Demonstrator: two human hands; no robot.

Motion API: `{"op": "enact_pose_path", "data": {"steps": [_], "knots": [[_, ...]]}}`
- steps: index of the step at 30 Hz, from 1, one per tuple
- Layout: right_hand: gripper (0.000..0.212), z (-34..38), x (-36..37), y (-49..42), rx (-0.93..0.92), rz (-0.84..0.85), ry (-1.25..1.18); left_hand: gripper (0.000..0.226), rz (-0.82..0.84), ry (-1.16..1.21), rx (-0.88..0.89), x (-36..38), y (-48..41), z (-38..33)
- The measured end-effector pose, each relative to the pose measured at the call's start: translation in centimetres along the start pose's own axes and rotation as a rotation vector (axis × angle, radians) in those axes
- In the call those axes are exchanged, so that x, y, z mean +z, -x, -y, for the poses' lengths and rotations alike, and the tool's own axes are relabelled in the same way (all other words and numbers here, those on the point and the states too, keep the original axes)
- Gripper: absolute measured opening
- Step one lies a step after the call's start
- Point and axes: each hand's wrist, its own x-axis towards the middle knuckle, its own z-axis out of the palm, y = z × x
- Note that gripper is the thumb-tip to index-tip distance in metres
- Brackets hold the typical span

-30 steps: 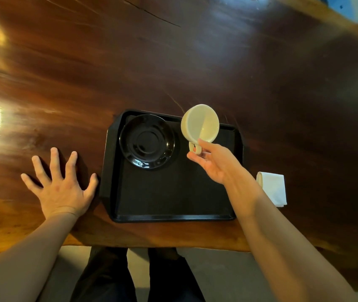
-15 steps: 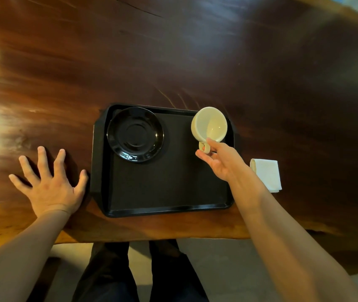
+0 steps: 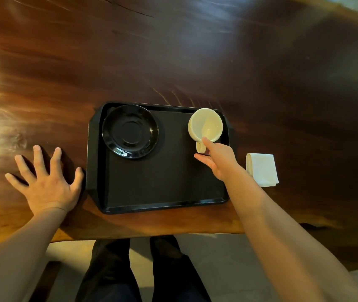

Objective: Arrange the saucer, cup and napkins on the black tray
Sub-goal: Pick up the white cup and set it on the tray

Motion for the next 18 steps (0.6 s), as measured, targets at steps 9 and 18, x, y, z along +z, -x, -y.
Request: {"op": "enact_pose_path", "data": {"steps": [9, 18], "knots": [[0.029, -2.9, -7.9, -0.2, -0.133, -0.422, 0.301, 0.064, -0.003, 0.008, -0.046, 1.1, 5.0, -1.1], [0.045, -5.5, -17.1, -1.5, -0.105, -0.635, 0.379, 0.068, -0.061, 0.027, -0.126, 3.3, 11.6, -3.3]]}}
